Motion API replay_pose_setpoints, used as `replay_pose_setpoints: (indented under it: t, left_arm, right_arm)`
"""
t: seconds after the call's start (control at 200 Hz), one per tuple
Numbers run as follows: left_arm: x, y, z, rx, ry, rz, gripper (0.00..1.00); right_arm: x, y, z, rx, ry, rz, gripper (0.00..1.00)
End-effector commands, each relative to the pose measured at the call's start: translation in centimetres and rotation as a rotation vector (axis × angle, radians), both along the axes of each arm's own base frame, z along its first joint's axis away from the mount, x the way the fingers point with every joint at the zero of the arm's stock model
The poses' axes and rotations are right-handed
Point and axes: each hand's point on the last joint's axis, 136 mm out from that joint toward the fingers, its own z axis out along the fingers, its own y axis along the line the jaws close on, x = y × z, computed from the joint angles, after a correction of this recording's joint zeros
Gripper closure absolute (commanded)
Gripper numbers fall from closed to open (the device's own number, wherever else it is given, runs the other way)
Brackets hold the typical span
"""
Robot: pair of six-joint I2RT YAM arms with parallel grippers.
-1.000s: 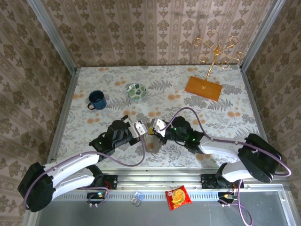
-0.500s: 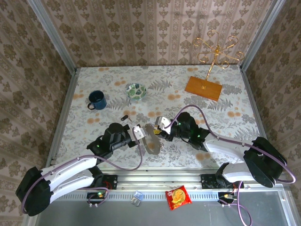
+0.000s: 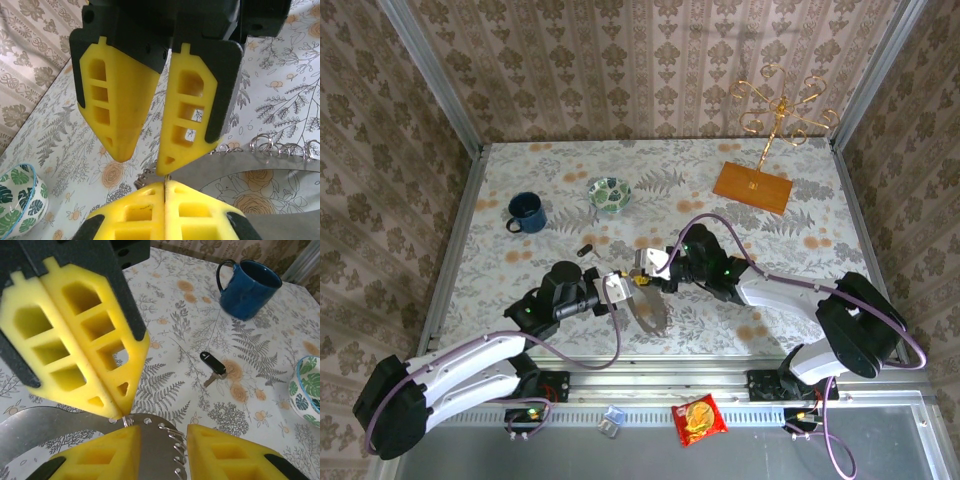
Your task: Put the keys on the keyring
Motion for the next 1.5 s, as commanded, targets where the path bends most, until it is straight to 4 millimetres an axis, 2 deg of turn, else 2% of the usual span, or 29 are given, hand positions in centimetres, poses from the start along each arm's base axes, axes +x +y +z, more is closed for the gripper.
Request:
replay_pose_setpoints:
  t: [0.0,0.125,0.225,0.48,0.865,1.12,1.205,1.355,1.475,1.495]
  left_arm:
    - [-0.2,-0.5,0.9,-0.018,-0.036,-0.031,1.00]
    - [-0.2,-0.4,0.6,-0.007,-0.036,-0.031,1.00]
    - [-0.2,-0.3,0.2,0.004,-0.032,-0.030,1.00]
    - [-0.3,-0.2,0.3,0.001,-0.033,-0.030,1.00]
    - [-0.4,-0.5,0.6,-0.005,-0.030,-0.044,1.00]
    - [-0.4,-0.5,0.6,-0.003,-0.028,-0.046,1.00]
    - [-0.4,-0.6,0.6,-0.004,-0.028,-0.047,1.00]
    - [-0.4,-0.6,0.7,-0.005,-0.024,-0.044,1.00]
    - [0.8,0.0,1.9,-0.056,-0.010,0.045,1.00]
    - [1.2,0.2,2.3,-0.072,-0.009,0.072,0.93]
  right_arm:
    - [-0.7,-0.1,0.2,-0.007,0.000,0.060,0.68]
    - [-0.4,-1.2,0.1,-0.024,-0.007,0.020,0.67]
    - [-0.9,-1.5,-0.5,-0.032,0.024,0.031,0.67]
    - [-1.8,0.2,-1.0,0.005,0.066,0.079,0.68]
    - [-1.3,1.6,-1.0,0.022,0.044,0.080,0.71]
    - [-1.0,1.8,-0.6,0.032,0.029,0.077,0.76]
    - [-1.1,1.9,-0.5,0.035,0.028,0.082,0.81]
    - [-1.1,2.0,-0.2,0.043,0.023,0.089,1.00]
    - [-1.1,1.7,-0.2,0.040,0.013,0.080,1.00]
    - [-1.1,1.7,-0.2,0.040,0.011,0.078,1.00]
